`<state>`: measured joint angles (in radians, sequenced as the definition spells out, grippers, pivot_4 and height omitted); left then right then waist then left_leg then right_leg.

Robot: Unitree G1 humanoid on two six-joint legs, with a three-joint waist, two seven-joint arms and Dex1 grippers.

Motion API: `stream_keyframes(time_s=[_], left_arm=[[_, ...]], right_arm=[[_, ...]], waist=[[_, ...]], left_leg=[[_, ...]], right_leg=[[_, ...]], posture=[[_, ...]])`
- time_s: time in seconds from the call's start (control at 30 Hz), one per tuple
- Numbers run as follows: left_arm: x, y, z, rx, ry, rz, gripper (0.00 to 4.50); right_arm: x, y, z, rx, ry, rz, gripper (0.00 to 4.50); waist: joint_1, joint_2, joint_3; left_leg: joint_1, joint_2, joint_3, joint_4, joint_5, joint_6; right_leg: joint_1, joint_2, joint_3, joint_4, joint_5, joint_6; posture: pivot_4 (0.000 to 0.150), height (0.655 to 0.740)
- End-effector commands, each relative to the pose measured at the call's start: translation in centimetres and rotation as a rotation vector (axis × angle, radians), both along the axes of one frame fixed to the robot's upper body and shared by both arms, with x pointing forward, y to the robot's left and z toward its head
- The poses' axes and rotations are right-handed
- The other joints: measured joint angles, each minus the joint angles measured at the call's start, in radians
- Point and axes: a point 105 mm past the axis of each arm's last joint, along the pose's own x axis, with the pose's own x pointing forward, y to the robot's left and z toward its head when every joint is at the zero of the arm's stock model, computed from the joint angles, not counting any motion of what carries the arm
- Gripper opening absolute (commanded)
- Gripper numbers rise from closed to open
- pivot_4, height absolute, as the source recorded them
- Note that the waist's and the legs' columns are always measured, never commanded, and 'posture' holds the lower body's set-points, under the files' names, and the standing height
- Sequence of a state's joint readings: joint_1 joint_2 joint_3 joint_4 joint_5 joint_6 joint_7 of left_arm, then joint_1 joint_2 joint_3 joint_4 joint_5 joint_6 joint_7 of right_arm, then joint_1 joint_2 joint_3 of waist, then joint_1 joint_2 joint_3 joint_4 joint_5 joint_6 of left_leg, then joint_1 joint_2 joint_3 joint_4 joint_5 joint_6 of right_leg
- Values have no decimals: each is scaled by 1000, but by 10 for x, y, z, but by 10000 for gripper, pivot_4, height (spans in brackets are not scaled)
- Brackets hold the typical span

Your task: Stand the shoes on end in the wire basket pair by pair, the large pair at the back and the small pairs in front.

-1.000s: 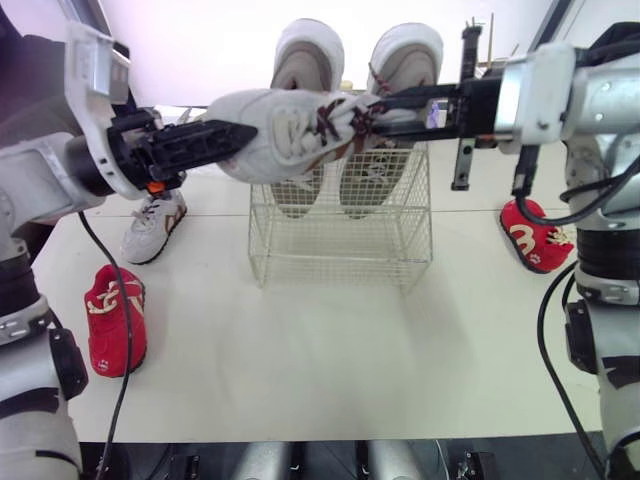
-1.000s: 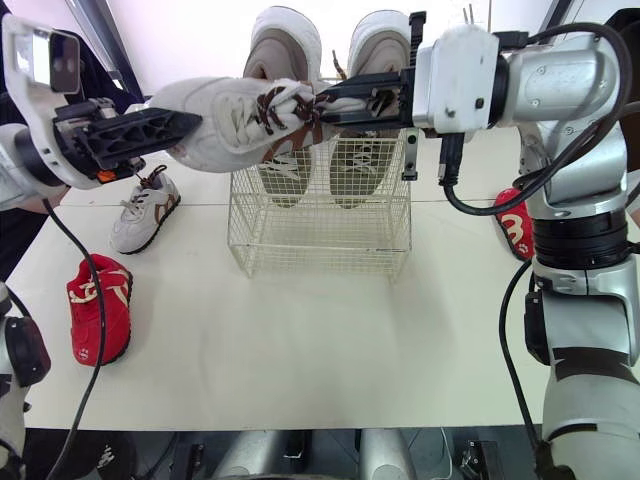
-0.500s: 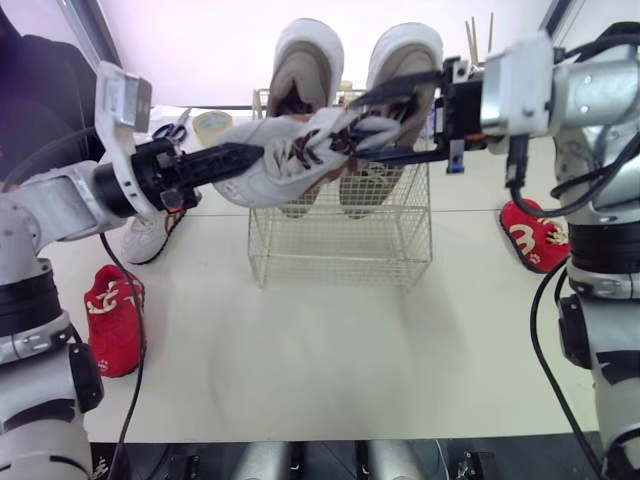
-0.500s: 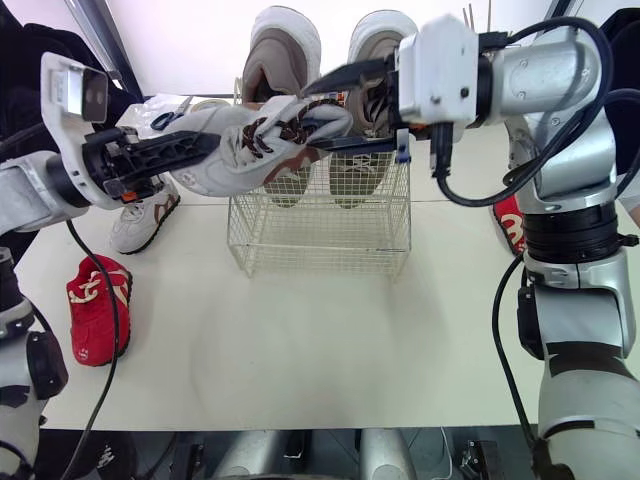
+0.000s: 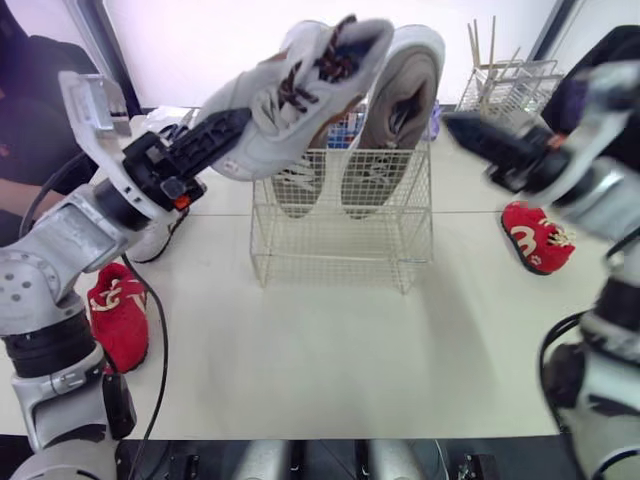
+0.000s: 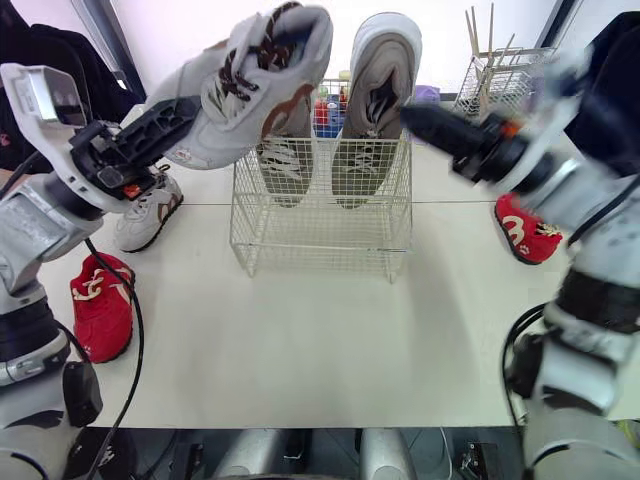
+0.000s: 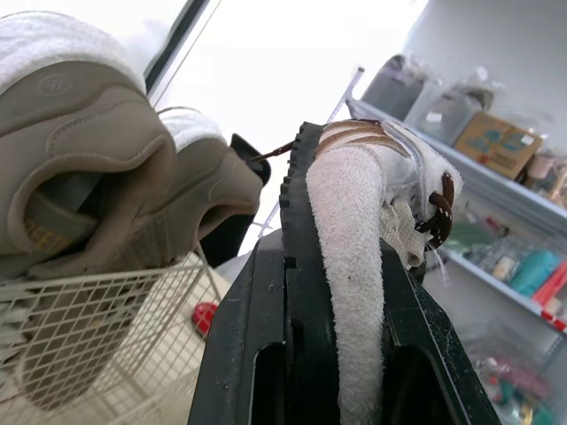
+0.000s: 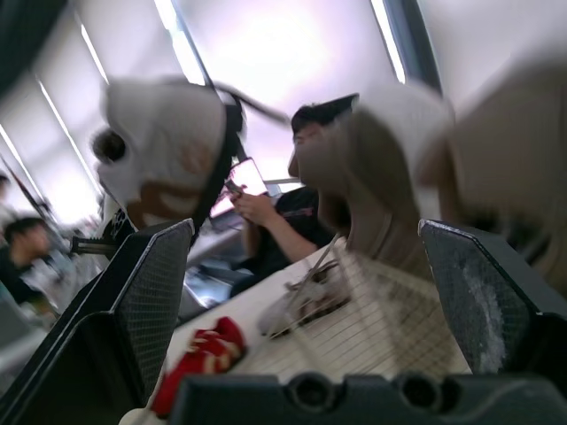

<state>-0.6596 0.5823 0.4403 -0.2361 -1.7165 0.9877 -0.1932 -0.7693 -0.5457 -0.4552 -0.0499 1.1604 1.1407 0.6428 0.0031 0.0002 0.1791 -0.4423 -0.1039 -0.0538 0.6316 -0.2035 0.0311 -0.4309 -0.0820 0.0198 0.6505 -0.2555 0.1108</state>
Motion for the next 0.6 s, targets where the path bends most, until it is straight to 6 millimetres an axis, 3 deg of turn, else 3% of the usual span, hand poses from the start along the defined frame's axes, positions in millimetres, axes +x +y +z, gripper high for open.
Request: stream_keyframes(time_s=[0.03, 0.2, 0.6], left_arm=[[-7, -3, 10, -45, -42, -14, 3224], [-6, -13, 6, -42, -27, -33, 3224], [1, -15, -6, -43, 8, 2, 3224]], right_arm=[[-14, 27, 21, 91, -71, 36, 44566], [-14, 54, 33, 184, -84, 69, 44566], [-22, 84, 57, 229, -163, 149, 44566]], waist=[[0, 0, 0], [3, 0, 0], [-10, -1, 0]], left_leg=[[0, 0, 0, 0, 0, -1], [0, 0, 0, 1, 3, -5], [0, 0, -1, 1, 3, -5]], right_leg=[[0, 0, 0, 0, 0, 0], [1, 1, 0, 0, 0, 0], [1, 1, -1, 0, 0, 0]], posture=[[1500, 7400], [1500, 7400], [1500, 7400]])
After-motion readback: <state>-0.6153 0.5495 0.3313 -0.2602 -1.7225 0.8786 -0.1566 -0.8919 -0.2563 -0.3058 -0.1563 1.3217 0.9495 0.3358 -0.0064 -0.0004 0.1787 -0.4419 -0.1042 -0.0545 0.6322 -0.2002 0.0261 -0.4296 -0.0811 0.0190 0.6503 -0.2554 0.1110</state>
